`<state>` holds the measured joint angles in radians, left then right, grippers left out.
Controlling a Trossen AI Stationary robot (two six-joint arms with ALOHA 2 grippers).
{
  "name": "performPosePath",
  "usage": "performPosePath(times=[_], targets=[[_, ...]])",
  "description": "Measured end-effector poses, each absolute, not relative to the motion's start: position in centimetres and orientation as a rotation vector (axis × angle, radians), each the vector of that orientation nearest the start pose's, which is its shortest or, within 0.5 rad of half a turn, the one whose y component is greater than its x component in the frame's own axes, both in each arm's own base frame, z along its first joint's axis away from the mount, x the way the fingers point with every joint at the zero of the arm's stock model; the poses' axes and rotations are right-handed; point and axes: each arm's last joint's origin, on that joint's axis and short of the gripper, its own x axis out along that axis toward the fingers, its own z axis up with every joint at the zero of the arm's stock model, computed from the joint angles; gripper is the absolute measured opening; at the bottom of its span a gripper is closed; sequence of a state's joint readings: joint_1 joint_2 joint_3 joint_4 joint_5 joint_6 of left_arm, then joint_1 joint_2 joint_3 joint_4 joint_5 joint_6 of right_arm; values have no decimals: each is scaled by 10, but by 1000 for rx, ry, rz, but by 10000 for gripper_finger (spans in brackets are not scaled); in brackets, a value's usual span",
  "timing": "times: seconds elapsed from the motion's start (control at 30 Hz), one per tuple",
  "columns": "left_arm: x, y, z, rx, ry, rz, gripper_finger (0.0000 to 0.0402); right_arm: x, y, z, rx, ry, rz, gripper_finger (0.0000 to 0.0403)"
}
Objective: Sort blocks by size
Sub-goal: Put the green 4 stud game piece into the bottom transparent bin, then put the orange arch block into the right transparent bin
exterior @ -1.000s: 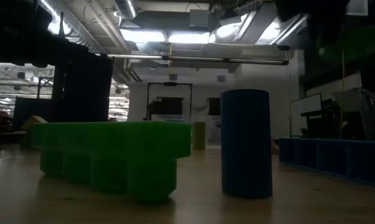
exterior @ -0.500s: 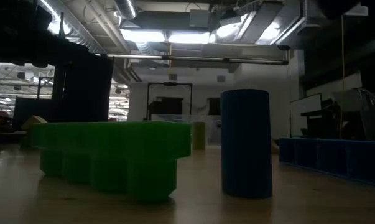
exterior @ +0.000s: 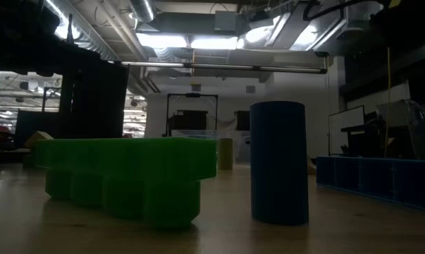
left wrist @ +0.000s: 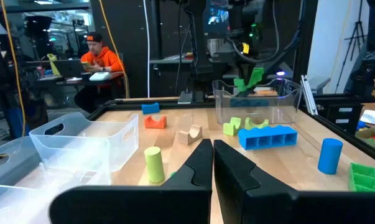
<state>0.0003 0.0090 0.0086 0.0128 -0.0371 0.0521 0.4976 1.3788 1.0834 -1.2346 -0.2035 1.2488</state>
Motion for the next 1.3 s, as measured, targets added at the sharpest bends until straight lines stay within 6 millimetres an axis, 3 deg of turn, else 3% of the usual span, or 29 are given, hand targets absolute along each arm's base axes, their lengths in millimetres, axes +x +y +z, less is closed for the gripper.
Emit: performPosePath(times=[0.23,0.6,0.87,1.03,1.3], targets=[[98,1,167,45,-12,38,0,192,111,246,712,1637,-484,26],[98,1,167,49,-11,38,0,192,112,245,713,1662,-456,128],[98,1,167,49,-11,38,0,190,113,247,769,1748,-391,135],[98,1,167,49,-12,38,0,193,102,267,744,1711,-430,135],[98,1,167,60,-11,38,0,213,60,306,486,1380,-588,136]])
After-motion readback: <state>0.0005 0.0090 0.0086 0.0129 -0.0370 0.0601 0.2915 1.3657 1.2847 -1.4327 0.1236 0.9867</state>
